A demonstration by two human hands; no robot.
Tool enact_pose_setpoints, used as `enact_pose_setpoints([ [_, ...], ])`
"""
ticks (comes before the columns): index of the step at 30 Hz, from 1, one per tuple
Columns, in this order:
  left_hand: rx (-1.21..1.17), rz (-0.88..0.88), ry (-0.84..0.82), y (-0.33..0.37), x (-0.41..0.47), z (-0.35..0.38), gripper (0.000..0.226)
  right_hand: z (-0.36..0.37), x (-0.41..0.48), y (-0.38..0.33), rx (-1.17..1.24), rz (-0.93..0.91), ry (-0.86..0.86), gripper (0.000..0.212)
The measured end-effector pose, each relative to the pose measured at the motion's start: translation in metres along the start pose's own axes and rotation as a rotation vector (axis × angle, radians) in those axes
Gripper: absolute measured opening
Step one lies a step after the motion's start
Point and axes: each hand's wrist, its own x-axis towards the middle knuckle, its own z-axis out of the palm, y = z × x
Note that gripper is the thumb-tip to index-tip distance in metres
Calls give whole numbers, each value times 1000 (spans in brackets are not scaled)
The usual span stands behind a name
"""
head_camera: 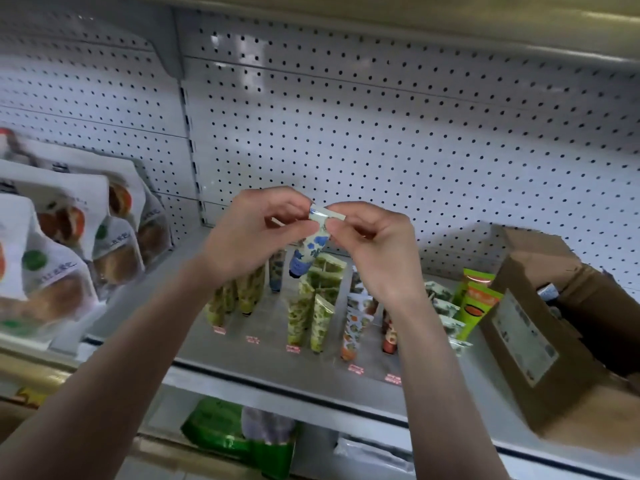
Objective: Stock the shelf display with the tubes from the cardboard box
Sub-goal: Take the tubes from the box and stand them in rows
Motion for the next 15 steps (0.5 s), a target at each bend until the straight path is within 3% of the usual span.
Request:
enact_pose_setpoints([
  [7,176,-30,-1,-39,2,-34,15,47,19,16,-157,-17,43,10],
  [11,274,-92,-89,-56,9,-42,2,62,27,28,-274,33,34,10],
  [15,329,-103,-193,-76,18,-48,4,70,32,39,-365,58,-4,6],
])
